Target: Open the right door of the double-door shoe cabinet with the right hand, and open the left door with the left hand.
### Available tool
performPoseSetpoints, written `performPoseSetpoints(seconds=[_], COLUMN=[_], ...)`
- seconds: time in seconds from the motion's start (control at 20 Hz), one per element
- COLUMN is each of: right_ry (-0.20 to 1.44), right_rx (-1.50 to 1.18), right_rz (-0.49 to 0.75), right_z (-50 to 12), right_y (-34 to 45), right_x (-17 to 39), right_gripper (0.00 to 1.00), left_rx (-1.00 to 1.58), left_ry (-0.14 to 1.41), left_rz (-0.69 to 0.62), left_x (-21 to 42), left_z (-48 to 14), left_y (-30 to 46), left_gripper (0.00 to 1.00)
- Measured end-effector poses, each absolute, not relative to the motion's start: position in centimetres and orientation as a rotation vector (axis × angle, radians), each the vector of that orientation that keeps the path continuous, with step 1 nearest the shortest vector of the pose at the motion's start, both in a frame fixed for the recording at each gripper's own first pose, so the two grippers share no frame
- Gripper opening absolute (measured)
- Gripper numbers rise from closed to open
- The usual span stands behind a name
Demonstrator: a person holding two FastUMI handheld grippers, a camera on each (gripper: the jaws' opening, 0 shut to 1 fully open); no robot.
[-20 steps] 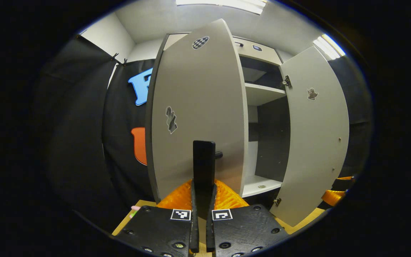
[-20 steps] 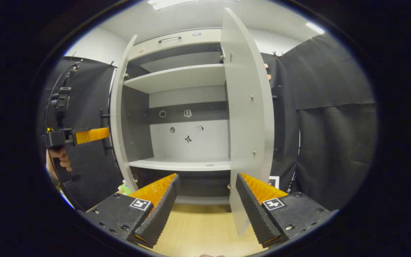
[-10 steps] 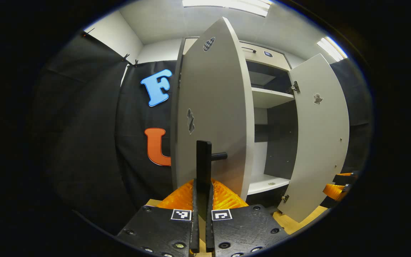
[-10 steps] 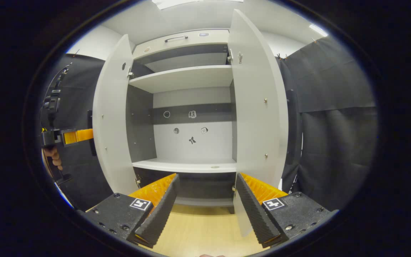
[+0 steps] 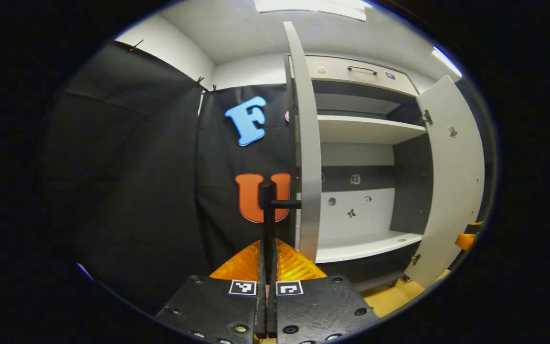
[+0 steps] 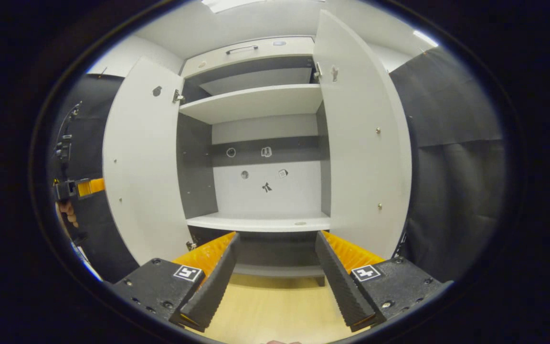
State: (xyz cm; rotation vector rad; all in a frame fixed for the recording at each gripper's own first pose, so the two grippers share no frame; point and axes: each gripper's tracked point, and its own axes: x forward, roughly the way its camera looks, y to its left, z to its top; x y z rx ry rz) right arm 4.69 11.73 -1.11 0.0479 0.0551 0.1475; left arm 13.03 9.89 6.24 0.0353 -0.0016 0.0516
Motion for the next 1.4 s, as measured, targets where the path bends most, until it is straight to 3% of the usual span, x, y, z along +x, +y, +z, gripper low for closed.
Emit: performPoseSetpoints(seconds=[0.25, 0.35, 0.7, 0.95, 1.0, 1.05, 1.1, 1.2, 1.25, 1.35, 1.4], right_ry=[0.04, 0.041, 0.069, 0.061, 0.059, 0.06, 0.064, 0.07, 0.07, 0.067, 0.061], right_rx=[0.016, 0.007, 0.026, 0.036, 0.038, 0.035, 0.031, 0.024, 0.023, 0.025, 0.03], right_rz=[0.143, 0.121, 0.091, 0.062, 0.052, 0.039, 0.03, 0.023, 0.025, 0.036, 0.04], right_z=[-0.9, -1.1, -2.3, -2.2, -2.2, -2.4, -2.5, -2.8, -2.9, -2.8, -2.7], right_y=[11.9, 11.4, 9.3, 7.1, 6.8, 6.5, 6.2, 5.5, 5.4, 5.8, 5.9], right_x=[4.0, 3.8, 3.3, 2.2, 2.1, 2.0, 1.9, 1.8, 1.8, 1.8, 1.9], right_gripper=[0.99, 0.96, 0.99, 0.97, 0.99, 0.99, 0.99, 0.99, 0.99, 0.99, 0.99], left_rx=[-0.007, -0.025, -0.063, -0.042, -0.045, -0.045, -0.039, -0.019, -0.013, 0.001, 0.005], left_ry=[-0.034, -0.032, 0.025, 0.05, 0.062, 0.066, 0.064, 0.061, 0.046, 0.01, 0.003], left_rz=[0.071, 0.033, -0.152, -0.208, -0.221, -0.221, -0.225, -0.22, -0.209, -0.181, -0.172], left_x=[12.4, 11.1, 11.3, 11.5, 11.4, 11.4, 11.7, 11.9, 11.9, 12.3, 12.3], left_z=[6.9, 6.8, 3.7, 1.7, 1.4, 1.2, 0.9, 0.7, 0.8, 1.6, 1.9], left_y=[10.4, 8.8, -0.1, -2.9, -3.4, -3.7, -4.0, -4.6, -4.6, -4.6, -4.6], left_gripper=[0.04, 0.0, 0.0, 0.0, 0.14, 0.19, 0.43, 0.52, 0.8, 0.96, 0.97])
